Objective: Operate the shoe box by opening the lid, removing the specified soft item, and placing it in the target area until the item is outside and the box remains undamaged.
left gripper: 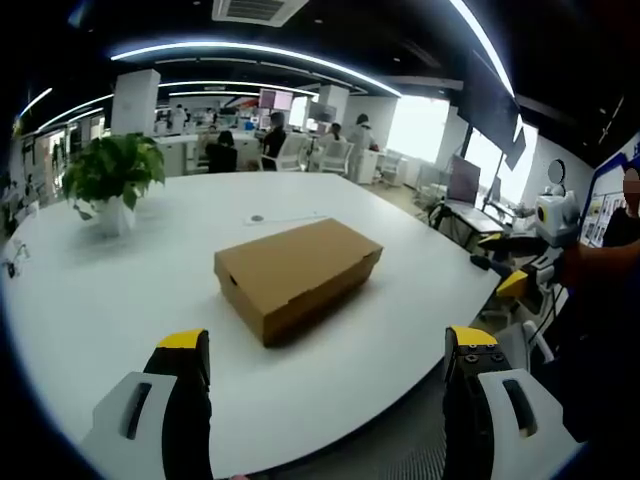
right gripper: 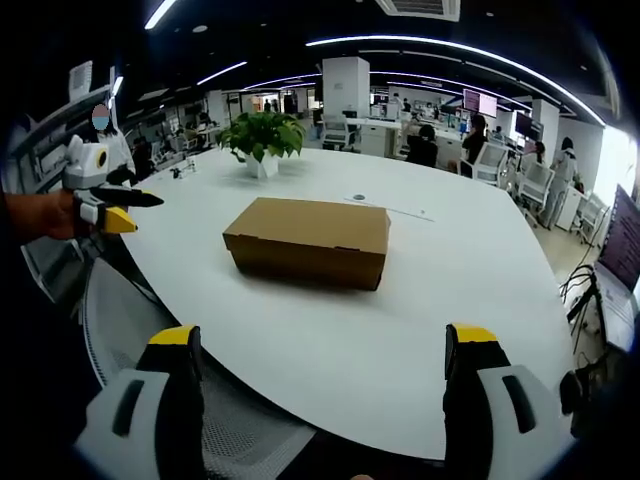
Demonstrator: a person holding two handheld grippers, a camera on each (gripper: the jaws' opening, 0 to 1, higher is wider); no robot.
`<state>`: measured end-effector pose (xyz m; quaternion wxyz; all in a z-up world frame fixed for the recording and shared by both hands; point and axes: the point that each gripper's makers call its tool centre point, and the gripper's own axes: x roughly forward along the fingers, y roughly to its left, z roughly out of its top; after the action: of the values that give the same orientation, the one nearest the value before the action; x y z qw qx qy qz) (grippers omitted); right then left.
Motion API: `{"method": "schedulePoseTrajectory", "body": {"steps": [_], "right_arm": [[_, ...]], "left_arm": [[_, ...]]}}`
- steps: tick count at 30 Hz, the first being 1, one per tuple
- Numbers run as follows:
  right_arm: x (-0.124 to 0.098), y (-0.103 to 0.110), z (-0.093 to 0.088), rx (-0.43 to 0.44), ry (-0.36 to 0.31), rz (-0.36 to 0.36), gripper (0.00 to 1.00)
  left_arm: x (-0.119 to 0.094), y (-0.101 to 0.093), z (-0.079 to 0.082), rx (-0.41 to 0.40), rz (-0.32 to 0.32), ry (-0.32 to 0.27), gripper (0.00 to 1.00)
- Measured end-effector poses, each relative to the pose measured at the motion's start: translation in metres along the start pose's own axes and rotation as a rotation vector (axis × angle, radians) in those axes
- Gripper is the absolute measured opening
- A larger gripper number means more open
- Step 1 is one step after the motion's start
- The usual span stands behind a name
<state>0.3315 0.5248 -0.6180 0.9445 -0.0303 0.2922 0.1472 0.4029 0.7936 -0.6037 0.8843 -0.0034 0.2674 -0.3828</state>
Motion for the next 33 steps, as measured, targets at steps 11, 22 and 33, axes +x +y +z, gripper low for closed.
{"method": "schedulePoseTrajectory", "body": {"steps": [11, 22, 33], "right_arm": [[-0.0011, 0.0002, 0.0007, -0.003, -0.001, -0.003, 0.96], [-0.0014, 0.0007, -0.0010, -0.002, 0.002, -0.003, 0.96], [-0.0003, 0.0006, 0.0002, -0.001, 0.001, 0.000, 0.96]], "left_arm": [[-0.0009, 0.0003, -0.0001, 0.001, 0.000, -0.002, 1.00], [-0.0012, -0.0001, -0.0029, 0.000, 0.000, 0.003, 1.00], [0.0001, -0.0007, -0.0012, 0.002, -0.003, 0.002, 1.00]]}}
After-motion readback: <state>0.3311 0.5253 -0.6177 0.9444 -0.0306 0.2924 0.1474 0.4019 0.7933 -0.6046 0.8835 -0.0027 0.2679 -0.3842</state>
